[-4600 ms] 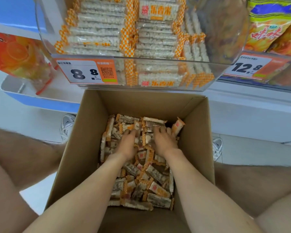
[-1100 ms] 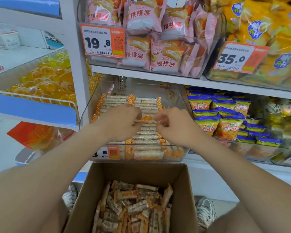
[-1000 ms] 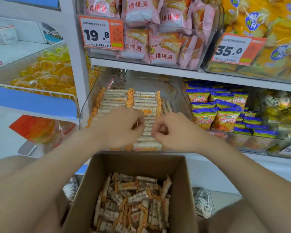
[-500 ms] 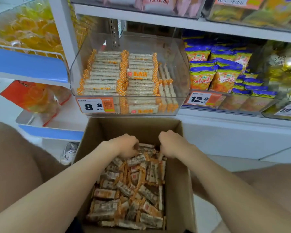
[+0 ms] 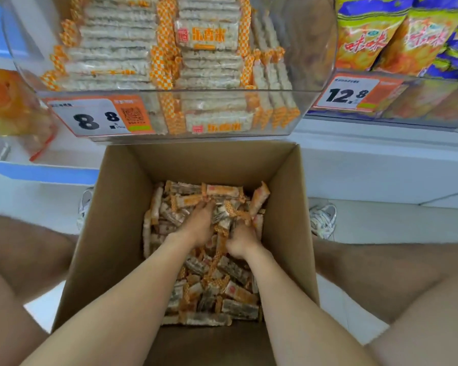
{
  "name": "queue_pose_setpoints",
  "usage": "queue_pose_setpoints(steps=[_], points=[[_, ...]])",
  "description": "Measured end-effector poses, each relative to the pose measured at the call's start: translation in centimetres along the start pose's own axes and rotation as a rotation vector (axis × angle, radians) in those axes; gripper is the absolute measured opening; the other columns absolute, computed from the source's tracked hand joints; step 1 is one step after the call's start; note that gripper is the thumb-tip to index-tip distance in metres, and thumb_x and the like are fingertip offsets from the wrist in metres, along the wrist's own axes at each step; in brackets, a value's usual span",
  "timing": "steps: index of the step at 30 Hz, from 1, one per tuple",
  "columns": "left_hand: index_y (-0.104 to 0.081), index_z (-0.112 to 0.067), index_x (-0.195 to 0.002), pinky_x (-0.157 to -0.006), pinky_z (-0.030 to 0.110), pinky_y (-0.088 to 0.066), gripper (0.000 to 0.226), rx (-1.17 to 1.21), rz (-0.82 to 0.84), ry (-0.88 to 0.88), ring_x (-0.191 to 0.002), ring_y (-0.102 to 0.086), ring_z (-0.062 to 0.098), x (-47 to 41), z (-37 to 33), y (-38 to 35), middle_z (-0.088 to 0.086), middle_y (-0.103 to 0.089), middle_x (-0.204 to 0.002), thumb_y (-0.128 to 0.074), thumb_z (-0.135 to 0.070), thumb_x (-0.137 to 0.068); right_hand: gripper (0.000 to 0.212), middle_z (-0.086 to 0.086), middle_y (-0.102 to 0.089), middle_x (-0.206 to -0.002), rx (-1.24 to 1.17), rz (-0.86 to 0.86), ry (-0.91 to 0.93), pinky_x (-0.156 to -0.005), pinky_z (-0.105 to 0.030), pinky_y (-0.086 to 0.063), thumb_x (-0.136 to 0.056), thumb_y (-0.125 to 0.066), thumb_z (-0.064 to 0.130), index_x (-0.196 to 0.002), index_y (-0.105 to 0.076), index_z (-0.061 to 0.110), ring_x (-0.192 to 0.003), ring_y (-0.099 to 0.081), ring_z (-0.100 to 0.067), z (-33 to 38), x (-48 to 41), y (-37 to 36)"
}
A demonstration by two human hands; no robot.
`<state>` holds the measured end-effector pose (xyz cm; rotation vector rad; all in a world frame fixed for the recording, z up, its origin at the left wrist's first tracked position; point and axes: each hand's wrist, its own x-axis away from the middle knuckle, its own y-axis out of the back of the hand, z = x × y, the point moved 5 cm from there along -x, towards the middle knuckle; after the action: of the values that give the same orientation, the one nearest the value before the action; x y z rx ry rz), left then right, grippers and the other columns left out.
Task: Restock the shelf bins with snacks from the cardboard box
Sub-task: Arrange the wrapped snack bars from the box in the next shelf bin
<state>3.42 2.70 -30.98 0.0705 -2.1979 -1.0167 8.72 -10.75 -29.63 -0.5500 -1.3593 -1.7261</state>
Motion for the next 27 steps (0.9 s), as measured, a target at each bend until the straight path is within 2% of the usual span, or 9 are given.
queue_pose_setpoints(steps=[3,6,9,12,14,17,22,25,27], points=[[-0.024,-0.012,-0.163,-0.115,0.043,-0.043,0.080,0.047,-0.001,0.024,-0.146,-0.040,0.036,-0.5,0.6,-1.3,0.014,-0.040,-0.161,-0.070,-0.017,-0.097,0.041,-0.009,-0.057,-0.141,-0.135,-0.184,0.074,-0.108,-0.043,-0.050,-0.098,-0.062,0.028,-0.138,-0.057,0.021,-0.131,-0.053,-0.035,-0.3,-0.3,0.4],[-0.046,-0.017,-0.144,-0.094,0.043,-0.056,0.065,0.106,-0.060,0.094,-0.117,-0.063,0.031,-0.5,1.0,-1.5,0.008,-0.065,-0.128,-0.081,-0.023,-0.089,0.037,-0.005,-0.058,-0.135,-0.243,-0.390,0.129,-0.100,-0.040,-0.053,-0.098,-0.064,0.016,-0.132,-0.058,0.030,-0.122,-0.058,-0.028,-0.5,0.0,1.5],[-0.055,-0.020,-0.121,-0.080,0.037,-0.056,0.043,0.198,-0.085,0.123,-0.093,-0.065,0.023,-0.5,1.0,-1.5,0.001,-0.066,-0.100,-0.077,-0.011,-0.086,0.038,0.001,-0.060,-0.120,-0.420,-0.411,0.188,-0.083,-0.036,-0.053,-0.100,-0.061,0.007,-0.125,-0.049,0.032,-0.105,-0.062,-0.022,-0.3,0.1,2.4],[-0.061,-0.019,-0.115,-0.080,0.033,-0.053,0.033,0.258,-0.065,0.161,-0.099,-0.063,0.024,-0.3,1.1,-1.6,0.005,-0.066,-0.109,-0.077,-0.014,-0.087,0.056,-0.002,-0.062,-0.122,-0.617,-0.331,0.175,-0.085,-0.031,-0.049,-0.100,-0.059,0.002,-0.146,-0.035,0.025,-0.110,-0.062,-0.020,-0.1,0.4,2.5],[-0.061,-0.019,-0.109,-0.077,0.031,-0.050,0.027,0.232,-0.059,0.138,-0.097,-0.063,0.023,0.1,1.1,-1.3,0.004,-0.067,-0.107,-0.079,-0.025,-0.089,0.049,-0.004,-0.064,-0.132,-0.668,-0.306,0.137,-0.093,-0.029,-0.050,-0.103,-0.059,0.007,-0.149,-0.043,0.017,-0.123,-0.061,-0.023,-0.2,0.3,2.5],[-0.054,-0.022,-0.112,-0.075,0.032,-0.045,0.025,0.100,-0.014,0.039,-0.099,-0.060,0.022,0.8,1.3,-0.5,0.000,-0.060,-0.105,-0.072,-0.027,-0.096,0.042,-0.004,-0.060,-0.142,-0.726,-0.296,0.111,-0.097,-0.031,-0.051,-0.105,-0.060,0.012,-0.146,-0.054,0.019,-0.130,-0.058,-0.024,0.0,0.8,3.3],[-0.048,-0.027,-0.105,-0.075,0.041,-0.051,0.028,-0.029,0.055,-0.103,-0.091,-0.061,0.024,3.0,1.0,3.1,0.002,-0.061,-0.103,-0.074,-0.029,-0.095,0.043,0.002,-0.053,-0.134,-0.863,-0.199,0.135,-0.087,-0.027,-0.044,-0.103,-0.057,0.010,-0.146,-0.057,0.018,-0.112,-0.052,-0.014,1.1,2.5,5.5],[-0.054,-0.029,-0.100,-0.071,0.032,-0.047,0.043,0.003,-0.010,-0.171,-0.091,-0.057,0.016,5.1,-0.2,6.3,-0.007,-0.060,-0.101,-0.090,-0.036,-0.078,0.057,0.006,-0.056,-0.130,-0.945,-0.243,0.220,-0.083,-0.028,-0.054,-0.098,-0.062,0.007,-0.150,-0.050,0.027,-0.101,-0.061,-0.007,1.5,3.7,7.1],[-0.054,-0.031,-0.107,-0.073,0.030,-0.044,0.060,-0.020,-0.076,-0.206,-0.091,-0.052,0.006,7.1,-1.3,8.4,-0.013,-0.059,-0.102,-0.097,-0.041,-0.067,0.070,0.004,-0.060,-0.130,-0.993,-0.240,0.283,-0.086,-0.036,-0.062,-0.093,-0.066,0.007,-0.152,-0.045,0.039,-0.102,-0.069,-0.014,2.1,5.0,8.1]])
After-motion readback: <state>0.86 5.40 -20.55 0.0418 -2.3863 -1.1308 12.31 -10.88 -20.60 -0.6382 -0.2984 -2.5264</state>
